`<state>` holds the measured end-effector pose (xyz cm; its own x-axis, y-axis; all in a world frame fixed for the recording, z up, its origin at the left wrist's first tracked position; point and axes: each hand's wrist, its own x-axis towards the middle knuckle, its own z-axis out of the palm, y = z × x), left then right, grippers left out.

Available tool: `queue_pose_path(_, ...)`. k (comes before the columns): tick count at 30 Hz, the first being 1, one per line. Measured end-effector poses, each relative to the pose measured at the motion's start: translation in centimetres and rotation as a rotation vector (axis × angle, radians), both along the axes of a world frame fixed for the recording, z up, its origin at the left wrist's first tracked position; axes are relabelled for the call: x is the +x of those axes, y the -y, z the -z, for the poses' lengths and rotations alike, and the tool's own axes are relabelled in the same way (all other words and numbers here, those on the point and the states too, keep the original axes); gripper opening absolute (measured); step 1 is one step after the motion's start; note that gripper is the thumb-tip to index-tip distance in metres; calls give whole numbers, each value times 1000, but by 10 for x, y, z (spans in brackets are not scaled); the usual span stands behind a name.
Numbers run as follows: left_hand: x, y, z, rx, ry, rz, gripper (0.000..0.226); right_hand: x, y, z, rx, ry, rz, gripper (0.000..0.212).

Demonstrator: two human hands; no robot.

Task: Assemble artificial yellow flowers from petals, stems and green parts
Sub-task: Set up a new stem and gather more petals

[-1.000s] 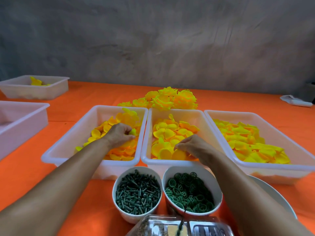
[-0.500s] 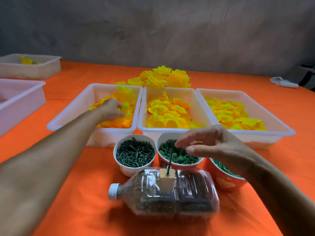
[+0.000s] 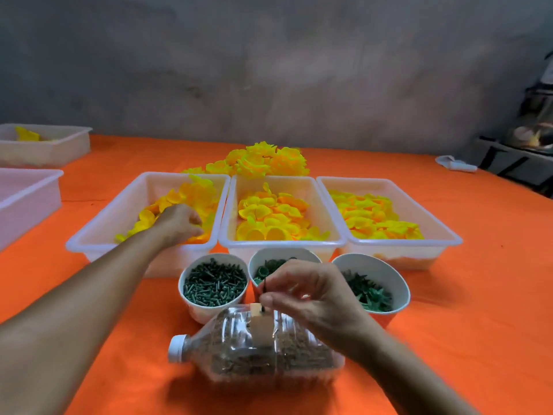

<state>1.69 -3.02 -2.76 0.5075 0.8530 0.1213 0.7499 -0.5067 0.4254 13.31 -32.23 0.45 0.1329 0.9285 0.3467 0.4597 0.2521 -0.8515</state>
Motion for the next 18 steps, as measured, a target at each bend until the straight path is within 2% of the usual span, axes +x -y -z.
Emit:
queue_pose_path(3,1,-5,4,20,-8,17,10,-3,-2,-1,43,35,43,5)
queue_pose_path(6,5,-5,3,38,-25,36,7,-1,-3,-6,79,-27,26,5)
queue_pose_path(14,9,9,-6,18,-51,31,8,0,-5,-12,172,-135,-28,5)
queue_pose_path(18,8,12,-12,-24,-16,10,14,-1,-8,-16,202,-286,-75,8)
